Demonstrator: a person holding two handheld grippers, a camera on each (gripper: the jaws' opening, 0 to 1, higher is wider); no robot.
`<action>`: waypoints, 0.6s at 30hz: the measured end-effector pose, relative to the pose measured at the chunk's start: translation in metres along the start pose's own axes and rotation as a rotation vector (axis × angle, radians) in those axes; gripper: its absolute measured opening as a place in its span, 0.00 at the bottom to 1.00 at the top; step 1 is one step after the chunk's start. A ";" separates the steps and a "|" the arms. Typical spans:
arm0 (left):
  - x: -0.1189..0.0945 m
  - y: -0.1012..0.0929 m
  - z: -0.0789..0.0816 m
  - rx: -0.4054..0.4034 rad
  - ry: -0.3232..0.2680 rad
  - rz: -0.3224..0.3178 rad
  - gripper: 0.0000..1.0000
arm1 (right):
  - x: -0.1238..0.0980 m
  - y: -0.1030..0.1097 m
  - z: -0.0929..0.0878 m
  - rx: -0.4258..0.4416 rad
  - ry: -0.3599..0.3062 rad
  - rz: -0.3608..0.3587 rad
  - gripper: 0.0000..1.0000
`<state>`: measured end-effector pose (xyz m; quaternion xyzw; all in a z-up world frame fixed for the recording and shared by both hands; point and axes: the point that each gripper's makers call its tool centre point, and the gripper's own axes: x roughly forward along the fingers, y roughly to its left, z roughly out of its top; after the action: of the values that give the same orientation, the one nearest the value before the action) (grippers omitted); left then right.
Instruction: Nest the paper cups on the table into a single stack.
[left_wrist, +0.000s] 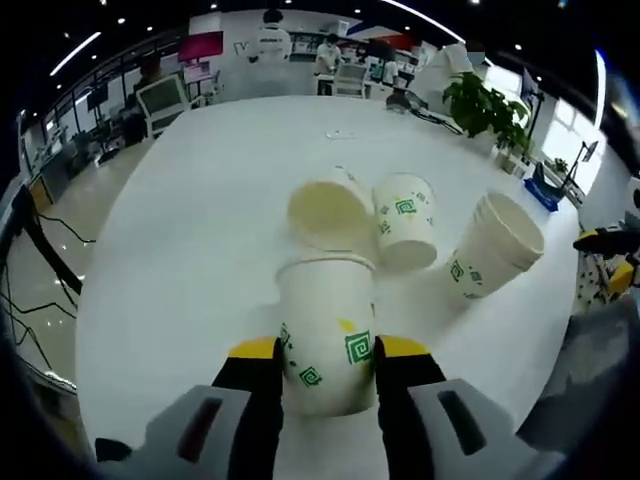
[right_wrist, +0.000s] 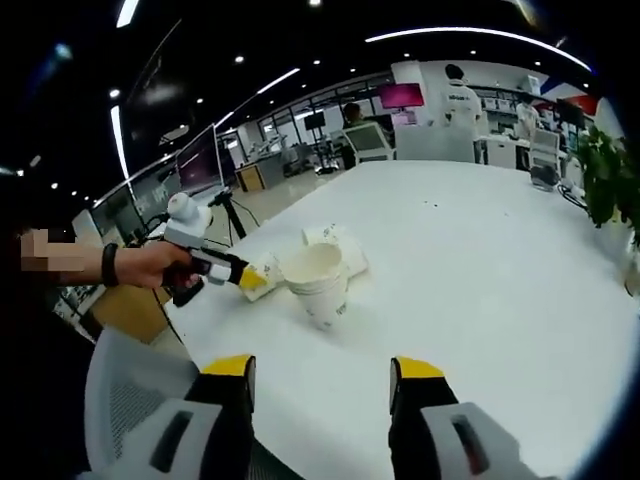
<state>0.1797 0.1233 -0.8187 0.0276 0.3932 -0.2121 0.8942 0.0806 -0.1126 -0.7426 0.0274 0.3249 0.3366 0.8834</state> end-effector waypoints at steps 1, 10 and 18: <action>-0.002 0.000 -0.002 0.003 -0.001 0.000 0.34 | 0.001 0.000 0.002 -0.005 -0.001 0.010 0.53; -0.021 -0.008 -0.004 0.072 -0.061 -0.031 0.34 | 0.016 0.016 0.022 -0.060 0.006 0.084 0.50; -0.031 -0.026 0.004 0.214 -0.098 -0.065 0.34 | 0.027 0.037 0.044 -0.117 0.014 0.162 0.46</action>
<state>0.1542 0.1100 -0.7908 0.0995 0.3251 -0.2829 0.8969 0.1004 -0.0604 -0.7130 -0.0003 0.3076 0.4257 0.8510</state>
